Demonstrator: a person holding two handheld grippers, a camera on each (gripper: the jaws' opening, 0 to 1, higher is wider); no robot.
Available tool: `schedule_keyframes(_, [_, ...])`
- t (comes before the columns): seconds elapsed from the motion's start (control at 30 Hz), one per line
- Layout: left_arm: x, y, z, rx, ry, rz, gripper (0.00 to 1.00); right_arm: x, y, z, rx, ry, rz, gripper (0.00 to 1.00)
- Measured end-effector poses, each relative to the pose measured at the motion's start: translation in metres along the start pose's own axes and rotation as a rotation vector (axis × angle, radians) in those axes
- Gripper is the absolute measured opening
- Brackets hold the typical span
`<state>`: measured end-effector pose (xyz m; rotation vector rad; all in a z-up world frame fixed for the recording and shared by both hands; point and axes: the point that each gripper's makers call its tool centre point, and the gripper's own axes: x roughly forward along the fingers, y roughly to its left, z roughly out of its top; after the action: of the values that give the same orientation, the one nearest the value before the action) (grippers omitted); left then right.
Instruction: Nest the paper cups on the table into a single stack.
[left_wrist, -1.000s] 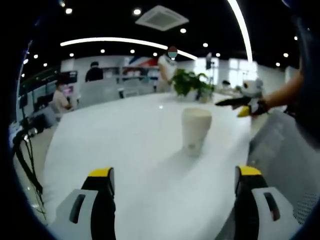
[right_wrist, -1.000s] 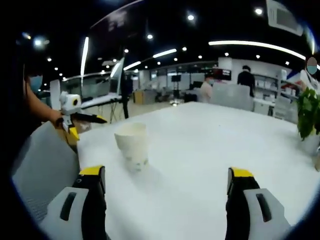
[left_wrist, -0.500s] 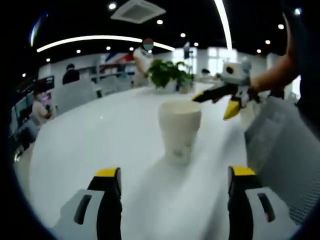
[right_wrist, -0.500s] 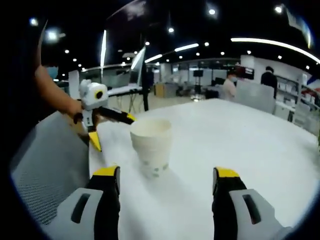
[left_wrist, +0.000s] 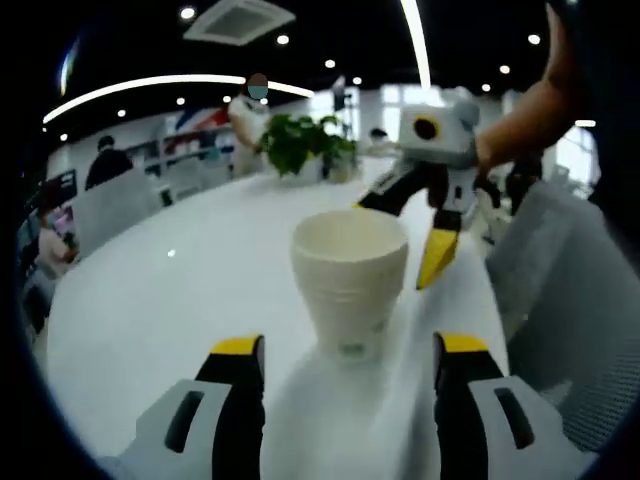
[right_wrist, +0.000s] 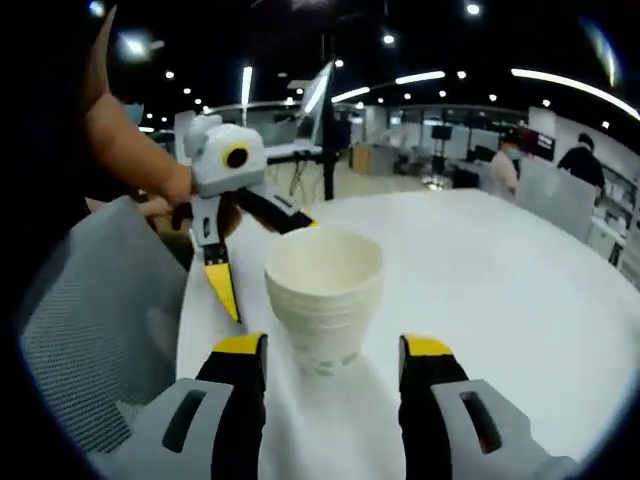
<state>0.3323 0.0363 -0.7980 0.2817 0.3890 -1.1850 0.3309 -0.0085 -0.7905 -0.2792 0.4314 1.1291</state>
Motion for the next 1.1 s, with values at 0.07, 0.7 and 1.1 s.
schedule_keyframes(0.07, [0.003,-0.001,0.002,-0.001,0.0,-0.017,0.6,0.003,0.001,0.001,-0.001,0.002,0.009,0.44])
schedule_keyframes(0.7, [0.018,0.006,0.022,0.075,0.015,-0.062,0.37,0.009,-0.007,0.006,-0.018,0.018,0.06,0.33])
schedule_keyframes(1.1, [0.032,0.066,0.05,-0.008,0.021,-0.069,0.37,0.015,-0.062,0.036,-0.058,0.016,0.069,0.32])
